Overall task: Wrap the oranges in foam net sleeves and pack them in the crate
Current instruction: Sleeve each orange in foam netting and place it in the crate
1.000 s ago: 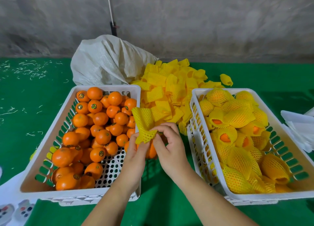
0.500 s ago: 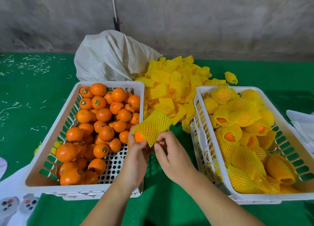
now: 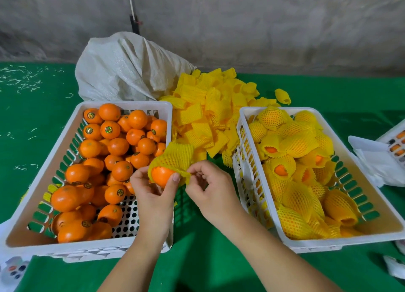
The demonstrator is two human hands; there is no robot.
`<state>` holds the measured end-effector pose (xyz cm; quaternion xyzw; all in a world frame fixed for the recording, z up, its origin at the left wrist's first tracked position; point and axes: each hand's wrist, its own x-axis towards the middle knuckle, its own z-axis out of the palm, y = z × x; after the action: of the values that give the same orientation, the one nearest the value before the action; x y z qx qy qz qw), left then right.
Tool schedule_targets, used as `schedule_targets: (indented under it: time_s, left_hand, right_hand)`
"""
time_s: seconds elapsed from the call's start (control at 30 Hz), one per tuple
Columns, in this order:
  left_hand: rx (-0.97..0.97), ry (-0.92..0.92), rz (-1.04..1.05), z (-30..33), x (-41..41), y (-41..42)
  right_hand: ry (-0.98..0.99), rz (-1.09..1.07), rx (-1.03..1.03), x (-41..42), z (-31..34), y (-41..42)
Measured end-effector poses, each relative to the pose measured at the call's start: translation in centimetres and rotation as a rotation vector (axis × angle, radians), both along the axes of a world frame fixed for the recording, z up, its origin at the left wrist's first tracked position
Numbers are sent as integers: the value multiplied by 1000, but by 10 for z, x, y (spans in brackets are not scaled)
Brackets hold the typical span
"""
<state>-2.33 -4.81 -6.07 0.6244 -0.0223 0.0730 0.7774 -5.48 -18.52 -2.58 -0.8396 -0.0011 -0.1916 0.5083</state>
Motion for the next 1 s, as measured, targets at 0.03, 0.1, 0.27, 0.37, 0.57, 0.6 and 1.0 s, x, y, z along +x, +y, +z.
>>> schedule_targets:
  time_s: [0.03, 0.1, 0.27, 0.37, 0.57, 0.6, 1.0]
  left_hand:
    - [36, 27, 30, -2, 1, 2]
    - [82, 82, 37, -5, 3, 4]
    - [35, 107, -263, -2, 4, 7]
    - [128, 38, -276, 4, 2, 5]
    - [171, 21, -176, 4, -2, 0]
    - [191, 12, -161, 3, -2, 0]
    - [-26, 135, -49, -5, 5, 5]
  right_hand:
    - [0, 23, -7, -1, -1, 3]
    - [33, 65, -15, -1, -4, 7]
    - [85, 96, 57, 0, -10, 8]
    - [43, 44, 116, 1, -7, 4]
    - [-22, -82, 21, -3, -8, -5]
    - [-46, -99, -17, -4, -10, -6]
    - [-202, -75, -15, -10, -16, 8]
